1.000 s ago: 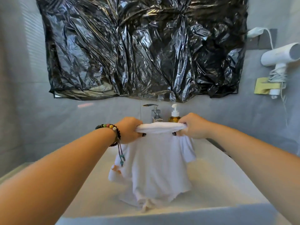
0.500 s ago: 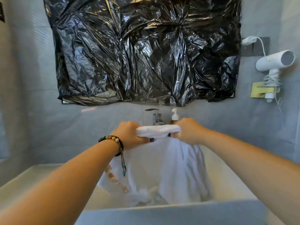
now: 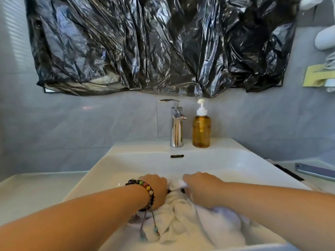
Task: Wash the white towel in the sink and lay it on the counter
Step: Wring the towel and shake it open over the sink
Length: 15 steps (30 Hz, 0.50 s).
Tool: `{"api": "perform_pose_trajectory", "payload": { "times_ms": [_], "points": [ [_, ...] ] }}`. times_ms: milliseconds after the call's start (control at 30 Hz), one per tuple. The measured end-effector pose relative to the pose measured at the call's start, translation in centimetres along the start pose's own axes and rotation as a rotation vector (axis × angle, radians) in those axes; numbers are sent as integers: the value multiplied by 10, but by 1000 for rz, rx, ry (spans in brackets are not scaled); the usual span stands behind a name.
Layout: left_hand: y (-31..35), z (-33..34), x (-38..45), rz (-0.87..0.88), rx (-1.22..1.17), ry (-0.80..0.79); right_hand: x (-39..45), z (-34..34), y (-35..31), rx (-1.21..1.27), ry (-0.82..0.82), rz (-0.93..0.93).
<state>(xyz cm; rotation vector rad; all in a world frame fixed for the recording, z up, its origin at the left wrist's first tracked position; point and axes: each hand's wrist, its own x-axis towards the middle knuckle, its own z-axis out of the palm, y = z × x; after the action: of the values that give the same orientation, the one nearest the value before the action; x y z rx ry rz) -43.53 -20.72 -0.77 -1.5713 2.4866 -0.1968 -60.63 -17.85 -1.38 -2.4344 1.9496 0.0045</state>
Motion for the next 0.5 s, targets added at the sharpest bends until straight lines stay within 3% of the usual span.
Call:
{"api": "perform_pose_trajectory", "payload": {
  "times_ms": [133, 267, 400, 500],
  "points": [
    [1, 0, 8, -29, 53, 28, 13, -7, -14, -141, 36, 45],
    [1, -2, 9, -56, 18, 85, 28, -4, -9, -8, 57, 163],
    [-15, 1, 6, -32, -268, -52, 14, -2, 6, 138, -14, 49],
    [-18, 8, 2, 76, -228, -91, 3, 2, 11, 189, -55, -27]
  ]
}}
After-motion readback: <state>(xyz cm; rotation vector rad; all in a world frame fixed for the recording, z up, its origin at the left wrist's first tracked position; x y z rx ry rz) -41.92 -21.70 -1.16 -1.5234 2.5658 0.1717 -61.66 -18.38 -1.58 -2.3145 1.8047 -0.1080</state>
